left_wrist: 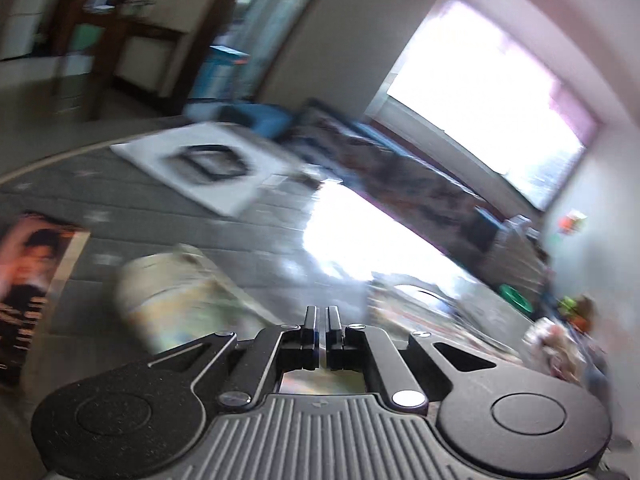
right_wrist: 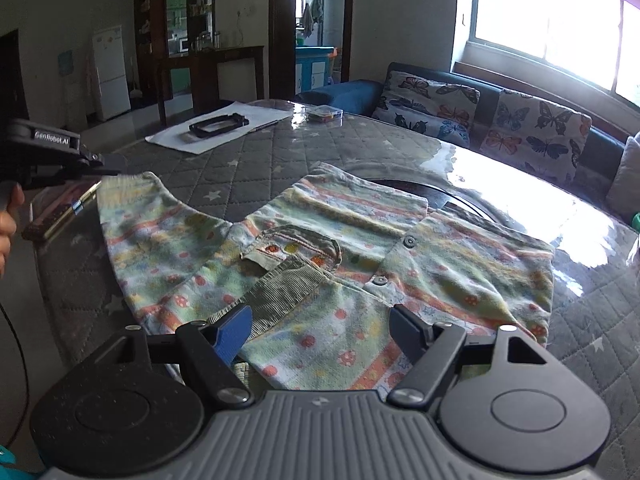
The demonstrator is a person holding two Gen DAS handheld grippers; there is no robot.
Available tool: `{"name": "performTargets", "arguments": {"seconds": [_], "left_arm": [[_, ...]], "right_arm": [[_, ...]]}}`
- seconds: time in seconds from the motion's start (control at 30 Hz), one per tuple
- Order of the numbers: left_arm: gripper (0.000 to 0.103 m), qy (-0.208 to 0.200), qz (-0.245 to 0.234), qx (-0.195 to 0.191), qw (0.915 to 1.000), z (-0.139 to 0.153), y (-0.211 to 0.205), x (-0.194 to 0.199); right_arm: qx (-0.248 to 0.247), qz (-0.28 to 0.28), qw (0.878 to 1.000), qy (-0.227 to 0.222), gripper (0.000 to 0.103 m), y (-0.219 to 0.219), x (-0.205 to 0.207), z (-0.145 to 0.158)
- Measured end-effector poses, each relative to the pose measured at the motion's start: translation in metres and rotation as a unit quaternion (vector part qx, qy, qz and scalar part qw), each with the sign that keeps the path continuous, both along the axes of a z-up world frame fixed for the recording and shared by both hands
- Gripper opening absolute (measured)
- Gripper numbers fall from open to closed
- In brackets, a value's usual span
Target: Fold clothes
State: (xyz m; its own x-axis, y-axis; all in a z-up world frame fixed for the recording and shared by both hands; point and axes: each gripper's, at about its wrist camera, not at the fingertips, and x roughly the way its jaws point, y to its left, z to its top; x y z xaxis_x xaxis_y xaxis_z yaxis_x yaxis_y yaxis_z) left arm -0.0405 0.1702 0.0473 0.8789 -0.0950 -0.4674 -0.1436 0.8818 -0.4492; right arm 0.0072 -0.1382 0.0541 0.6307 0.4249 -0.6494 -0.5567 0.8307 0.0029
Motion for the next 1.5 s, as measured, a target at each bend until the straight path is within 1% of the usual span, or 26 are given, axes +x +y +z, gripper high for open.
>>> {"name": "performTargets", "arguments": {"seconds": [0.03,0.1,0.13,0.2,0.27,0.37,0.43,0.5,0.53,0.67,0.73,0.8,0.83,0.87,0.93,0.97,1.07,1.13,1.2,1.23,1.3,1.33,1.4,1.43,1.47,1.5], "left_arm": [[0.003,-0.001,-0.007,0.014,0.9999,0.000,-0.008,-0.001],[0.004,0.010,0.007,0.041,0.9991,-0.003,-0.012,-0.001],[0.005,0.014,0.020,0.041,0.9989,-0.005,-0.007,0.000],[0.009,0.022,0.064,0.041,0.9968,-0.008,0.008,-0.004],[0.029,0.030,0.107,0.042,0.9929,-0.013,0.025,-0.008],[0.038,0.046,0.162,0.042,0.9848,-0.020,0.053,-0.006],[0.042,0.056,0.186,0.041,0.9801,-0.024,0.068,-0.005],[0.044,0.067,0.199,0.039,0.9769,-0.029,0.079,0.000],[0.048,0.069,0.198,0.037,0.9770,-0.031,0.083,0.002],[0.049,0.087,0.193,0.037,0.9767,-0.039,0.087,0.014],[0.048,0.092,0.193,0.034,0.9762,-0.042,0.088,0.018],[0.044,0.098,0.189,0.027,0.9767,-0.045,0.090,0.021],[0.025,0.101,0.185,0.027,0.9771,-0.047,0.090,0.023],[0.012,0.100,0.180,0.023,0.9784,-0.047,0.090,0.023],[0.008,0.098,0.168,0.012,0.9809,-0.047,0.089,0.023],[0.005,0.090,0.161,0.007,0.9829,-0.045,0.087,0.021],[0.003,0.062,0.136,0.014,0.9887,-0.036,0.072,0.017],[0.003,0.051,0.117,0.011,0.9918,-0.031,0.064,0.017],[0.003,0.041,0.114,0.021,0.9925,-0.026,0.056,0.018],[0.003,0.039,0.121,0.030,0.9915,-0.025,0.053,0.018],[0.005,0.048,0.136,0.042,0.9886,-0.026,0.055,0.022],[0.009,0.055,0.143,0.041,0.9873,-0.027,0.059,0.024],[0.021,0.068,0.158,0.039,0.9843,-0.029,0.067,0.025],[0.033,0.073,0.166,0.040,0.9825,-0.031,0.071,0.026],[0.040,0.079,0.175,0.040,0.9807,-0.032,0.075,0.026],[0.042,0.080,0.178,0.042,0.9799,-0.032,0.078,0.027]], "right_arm": [[0.004,-0.002,1.000,0.000,0.075,-0.001,0.000,0.002],[0.006,-0.001,1.000,-0.003,0.075,-0.002,-0.001,0.005],[0.006,0.001,1.000,-0.004,0.075,-0.003,-0.001,0.006],[0.003,0.004,1.000,-0.004,0.075,-0.002,-0.001,0.006],[0.003,0.006,1.000,-0.003,0.075,0.000,-0.001,0.005],[0.001,0.012,1.000,0.001,0.075,0.004,0.000,0.002],[-0.001,0.018,1.000,0.002,0.075,0.009,0.000,0.001],[-0.002,0.023,1.000,0.002,0.075,0.012,-0.001,0.000],[-0.003,0.025,1.000,0.002,0.075,0.013,-0.002,0.000],[-0.008,0.031,0.999,0.002,0.076,0.017,-0.002,0.000],[-0.009,0.032,0.999,0.003,0.076,0.018,-0.002,0.000],[-0.009,0.032,0.999,0.004,0.076,0.018,-0.002,0.000],[-0.009,0.031,0.999,0.004,0.076,0.017,-0.002,0.000],[-0.008,0.031,0.999,0.005,0.076,0.017,-0.002,0.000],[-0.008,0.030,1.000,0.004,0.075,0.016,-0.002,0.001],[-0.008,0.030,1.000,0.003,0.075,0.015,-0.002,0.002],[-0.005,0.030,1.000,0.008,0.074,0.015,0.001,0.004],[-0.003,0.030,0.999,0.012,0.073,0.015,0.003,0.006],[-0.002,0.035,0.999,0.014,0.071,0.018,0.008,0.013],[-0.002,0.039,0.999,0.013,0.070,0.021,0.010,0.017],[-0.004,0.048,0.999,0.010,0.070,0.027,0.014,0.024],[-0.003,0.054,0.998,0.011,0.070,0.032,0.018,0.028],[-0.002,0.068,0.998,0.015,0.068,0.043,0.027,0.038],[0.000,0.075,0.997,0.019,0.066,0.050,0.033,0.041],[0.003,0.081,0.996,0.023,0.065,0.057,0.039,0.044],[0.006,0.088,0.996,0.032,0.065,0.067,0.046,0.047]]}}
